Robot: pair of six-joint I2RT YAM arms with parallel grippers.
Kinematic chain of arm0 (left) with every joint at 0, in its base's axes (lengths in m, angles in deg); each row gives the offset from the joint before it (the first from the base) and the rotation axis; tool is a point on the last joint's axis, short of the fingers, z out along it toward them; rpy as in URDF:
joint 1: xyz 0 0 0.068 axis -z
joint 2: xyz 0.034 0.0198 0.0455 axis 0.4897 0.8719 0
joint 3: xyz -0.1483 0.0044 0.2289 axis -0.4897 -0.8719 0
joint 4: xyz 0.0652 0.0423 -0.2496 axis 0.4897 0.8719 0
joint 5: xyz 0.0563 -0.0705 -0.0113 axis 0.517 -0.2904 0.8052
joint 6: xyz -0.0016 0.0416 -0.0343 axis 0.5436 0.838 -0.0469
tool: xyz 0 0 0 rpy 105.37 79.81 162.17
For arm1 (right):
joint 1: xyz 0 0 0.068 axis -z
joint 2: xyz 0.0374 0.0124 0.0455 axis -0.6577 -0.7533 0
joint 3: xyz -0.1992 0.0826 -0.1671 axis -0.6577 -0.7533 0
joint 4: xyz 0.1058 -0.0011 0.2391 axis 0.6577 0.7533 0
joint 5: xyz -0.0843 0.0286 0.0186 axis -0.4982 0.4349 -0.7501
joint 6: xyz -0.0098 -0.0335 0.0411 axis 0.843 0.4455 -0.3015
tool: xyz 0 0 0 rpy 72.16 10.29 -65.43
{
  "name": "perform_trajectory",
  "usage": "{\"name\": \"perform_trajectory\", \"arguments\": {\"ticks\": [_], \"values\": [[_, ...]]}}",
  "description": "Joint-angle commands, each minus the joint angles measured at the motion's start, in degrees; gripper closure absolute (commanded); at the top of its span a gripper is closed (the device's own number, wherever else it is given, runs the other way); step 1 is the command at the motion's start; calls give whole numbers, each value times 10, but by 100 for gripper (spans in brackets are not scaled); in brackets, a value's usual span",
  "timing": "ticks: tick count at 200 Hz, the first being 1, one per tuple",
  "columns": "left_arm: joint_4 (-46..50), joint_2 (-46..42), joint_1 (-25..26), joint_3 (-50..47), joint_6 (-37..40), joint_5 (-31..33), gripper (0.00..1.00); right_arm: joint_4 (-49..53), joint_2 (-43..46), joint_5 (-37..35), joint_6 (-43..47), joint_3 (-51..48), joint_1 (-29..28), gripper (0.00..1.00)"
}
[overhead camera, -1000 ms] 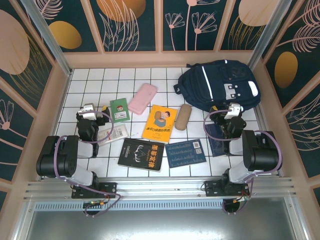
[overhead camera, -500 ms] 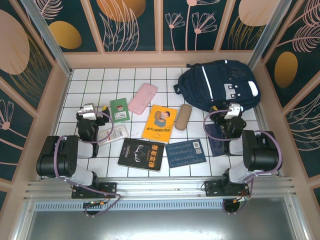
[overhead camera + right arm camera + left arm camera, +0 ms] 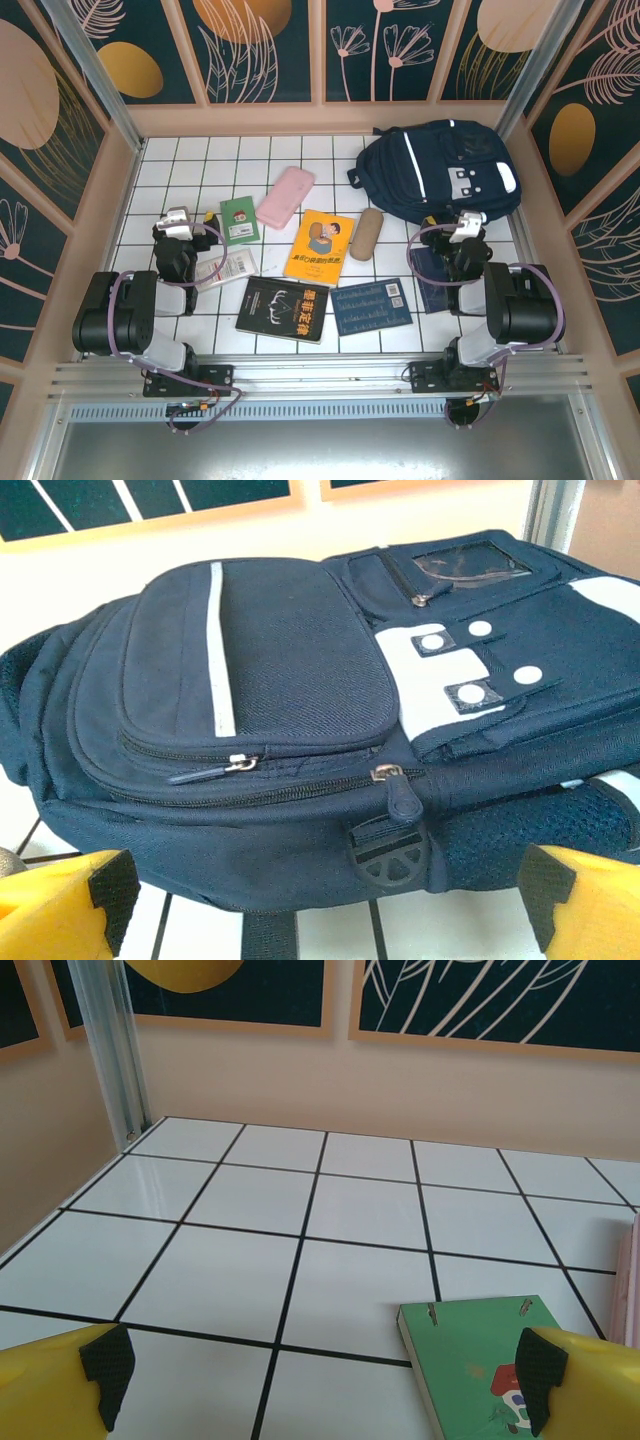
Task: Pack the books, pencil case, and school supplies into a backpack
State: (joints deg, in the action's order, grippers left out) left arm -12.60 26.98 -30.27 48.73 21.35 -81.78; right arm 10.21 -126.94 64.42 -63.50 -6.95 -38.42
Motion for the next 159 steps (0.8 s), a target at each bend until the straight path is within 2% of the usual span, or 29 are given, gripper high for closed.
{"name": "perform_trajectory", "arguments": {"ticks": [1, 18, 29, 42, 55, 67, 75, 86, 101, 130, 140, 145, 159], "values": [[-5, -3, 3, 3, 7, 5, 1, -2, -2, 16, -1, 21, 0, 1], [0, -13, 3, 4, 8, 4, 1, 0, 4, 35, 9, 19, -1, 1], [41, -46, 3, 9, 5, 12, 1, 8, 30, 33, 17, 13, -10, 1], [100, -97, 3, 23, 4, 18, 1, 92, 85, 20, 45, 31, -37, 1], [186, -156, 5, 47, 13, -29, 1, 179, 130, -9, 87, 74, -91, 1], [286, -212, 16, 88, 42, -112, 1, 225, 167, -21, 100, 106, -136, 1], [346, -246, 34, 114, 60, -141, 1, 265, 194, -63, 112, 129, -172, 1], [404, -287, 74, 145, 47, -117, 1, 303, 231, -110, 108, 152, -220, 1], [508, -330, 111, 197, -15, -86, 1, 315, 274, -158, 104, 163, -290, 1], [694, -346, 161, 301, -54, -59, 1, 372, 322, -249, 143, 236, -447, 1], [731, -346, 161, 329, -87, -57, 1, 407, 320, -298, 103, 276, -472, 1], [757, -344, 161, 344, -113, -47, 1, 446, 317, -300, 61, 303, -469, 1], [843, -336, 162, 394, -197, 2, 1, 651, 304, -286, -128, 397, -439, 1]]}}
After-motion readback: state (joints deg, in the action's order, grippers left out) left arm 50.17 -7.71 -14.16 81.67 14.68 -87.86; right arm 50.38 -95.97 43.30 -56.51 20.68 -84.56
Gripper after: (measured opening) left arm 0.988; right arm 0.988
